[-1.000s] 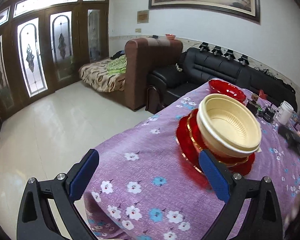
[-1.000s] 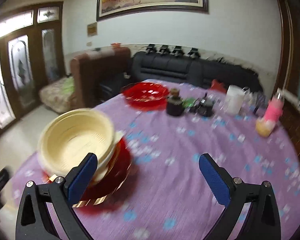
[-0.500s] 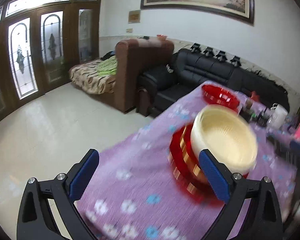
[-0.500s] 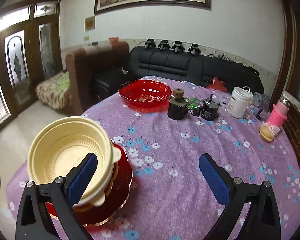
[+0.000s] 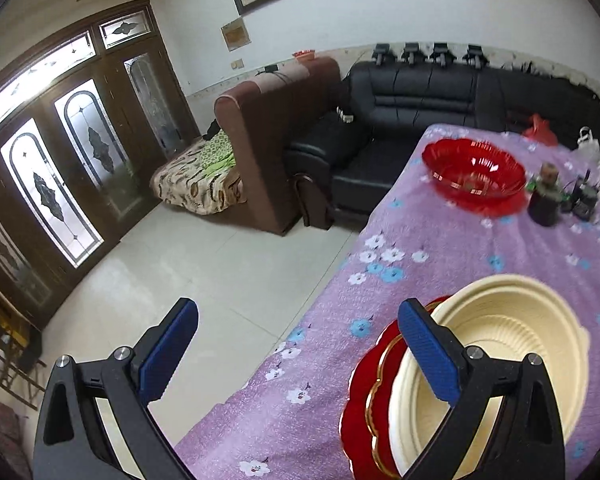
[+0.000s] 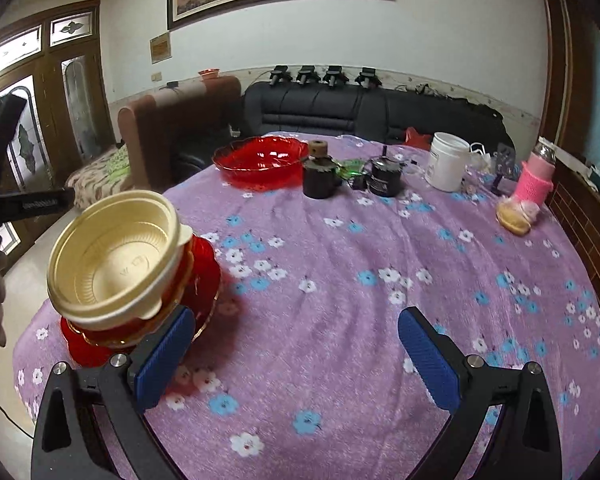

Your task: Organize plates and bowls

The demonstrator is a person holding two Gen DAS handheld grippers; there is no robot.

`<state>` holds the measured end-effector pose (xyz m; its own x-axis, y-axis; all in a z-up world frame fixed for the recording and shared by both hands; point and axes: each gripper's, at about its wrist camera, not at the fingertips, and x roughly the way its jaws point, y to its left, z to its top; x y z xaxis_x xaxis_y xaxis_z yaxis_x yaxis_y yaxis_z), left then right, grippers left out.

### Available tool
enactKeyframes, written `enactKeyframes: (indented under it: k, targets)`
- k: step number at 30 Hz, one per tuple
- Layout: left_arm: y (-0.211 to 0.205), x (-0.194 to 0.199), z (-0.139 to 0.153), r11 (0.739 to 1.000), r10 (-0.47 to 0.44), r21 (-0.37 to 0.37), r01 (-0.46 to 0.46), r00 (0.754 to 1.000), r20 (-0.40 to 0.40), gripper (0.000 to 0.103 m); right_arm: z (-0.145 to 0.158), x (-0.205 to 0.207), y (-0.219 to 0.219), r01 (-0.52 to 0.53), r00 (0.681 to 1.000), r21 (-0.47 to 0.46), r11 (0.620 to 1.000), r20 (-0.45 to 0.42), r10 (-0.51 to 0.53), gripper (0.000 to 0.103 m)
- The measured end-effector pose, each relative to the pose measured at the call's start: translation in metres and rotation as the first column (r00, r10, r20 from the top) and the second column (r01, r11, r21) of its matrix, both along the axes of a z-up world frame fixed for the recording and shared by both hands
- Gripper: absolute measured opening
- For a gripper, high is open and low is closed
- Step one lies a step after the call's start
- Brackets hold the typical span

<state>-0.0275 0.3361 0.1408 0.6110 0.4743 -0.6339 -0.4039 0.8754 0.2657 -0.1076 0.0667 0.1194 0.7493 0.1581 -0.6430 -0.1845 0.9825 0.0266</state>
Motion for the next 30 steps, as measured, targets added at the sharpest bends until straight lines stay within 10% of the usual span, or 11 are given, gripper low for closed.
enactKeyframes:
  k: [11,21,30]
  targets:
    - [-0.001,-0.003,-0.006,0.999,0.015,0.036,-0.015,1.0,0.001,0.101,-0.007,-0.008,0.003,-0.025,0.999,0.03,0.999,-0.026,0.026,0.103]
    - [-0.045,-0.157,0.049,0.993,0.087,0.033,-0.111,0.902,0.423,0.103,0.001,-0.037,0.018,-0.097,0.994,0.082,0.992,0.06,0.092,0.103]
    - [-0.073,-0.156,-0.003,0.995,0.045,-0.1,-0.026,0.979,0.199,0.103,-0.017,-0.066,0.043,-0.166,0.984,0.043,0.985,0.077,0.162,0.103]
